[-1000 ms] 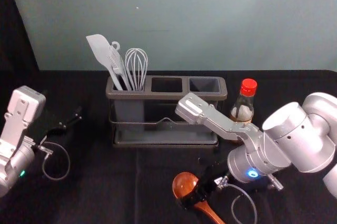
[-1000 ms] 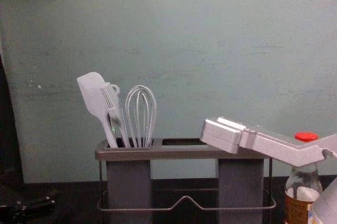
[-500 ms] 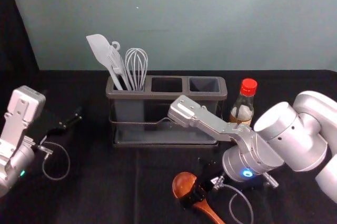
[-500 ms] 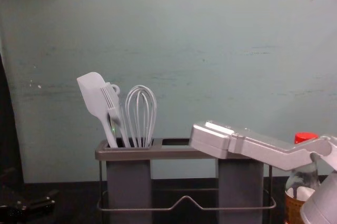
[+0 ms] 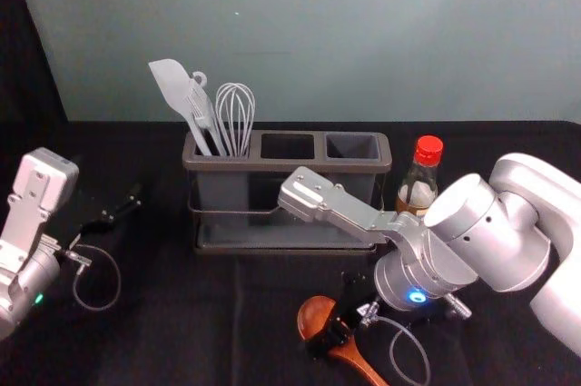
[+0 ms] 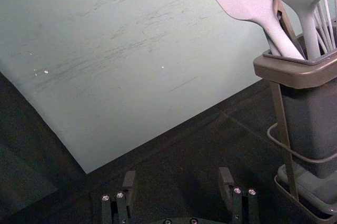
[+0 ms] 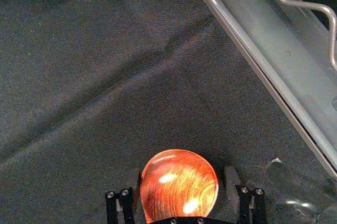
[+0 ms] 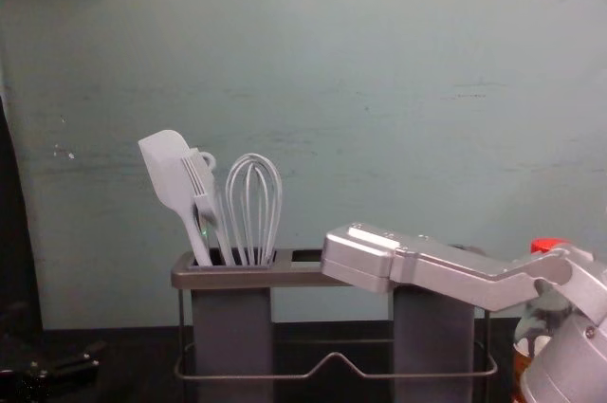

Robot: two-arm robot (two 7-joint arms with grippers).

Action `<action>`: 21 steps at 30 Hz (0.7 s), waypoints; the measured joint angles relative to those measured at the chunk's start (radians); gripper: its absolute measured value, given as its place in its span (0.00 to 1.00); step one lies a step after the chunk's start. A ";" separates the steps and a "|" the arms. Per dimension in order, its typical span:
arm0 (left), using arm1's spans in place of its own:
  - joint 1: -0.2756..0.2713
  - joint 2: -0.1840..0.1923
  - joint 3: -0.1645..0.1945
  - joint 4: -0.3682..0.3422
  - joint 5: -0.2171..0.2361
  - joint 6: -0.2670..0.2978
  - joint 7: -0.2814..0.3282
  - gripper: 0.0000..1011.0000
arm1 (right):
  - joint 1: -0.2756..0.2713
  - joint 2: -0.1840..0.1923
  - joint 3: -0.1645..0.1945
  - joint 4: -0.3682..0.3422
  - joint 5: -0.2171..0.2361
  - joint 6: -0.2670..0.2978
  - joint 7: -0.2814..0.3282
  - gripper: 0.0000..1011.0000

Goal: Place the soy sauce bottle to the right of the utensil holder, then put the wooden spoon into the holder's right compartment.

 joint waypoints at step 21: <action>0.000 0.000 0.000 0.000 0.000 0.000 0.000 1.00 | 0.007 -0.004 -0.012 0.006 -0.018 -0.010 0.015 0.99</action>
